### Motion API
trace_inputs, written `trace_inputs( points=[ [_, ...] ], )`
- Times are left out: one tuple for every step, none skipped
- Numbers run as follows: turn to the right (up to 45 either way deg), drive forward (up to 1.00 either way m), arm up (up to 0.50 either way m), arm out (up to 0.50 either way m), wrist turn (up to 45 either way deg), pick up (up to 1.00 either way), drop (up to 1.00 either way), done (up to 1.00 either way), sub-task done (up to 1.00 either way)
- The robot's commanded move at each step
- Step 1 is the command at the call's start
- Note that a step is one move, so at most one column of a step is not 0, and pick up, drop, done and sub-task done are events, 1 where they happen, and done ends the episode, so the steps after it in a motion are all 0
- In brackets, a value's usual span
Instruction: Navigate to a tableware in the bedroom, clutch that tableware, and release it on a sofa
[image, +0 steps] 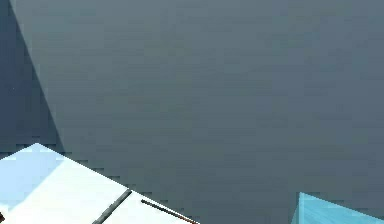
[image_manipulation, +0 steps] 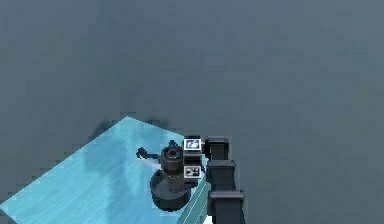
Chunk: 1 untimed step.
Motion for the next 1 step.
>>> trace_inputs(
  points=[
    [0.0, 0.00, -0.30, 0.00, 0.0, 0.00, 0.00, 0.00, 0.00]
  ],
)
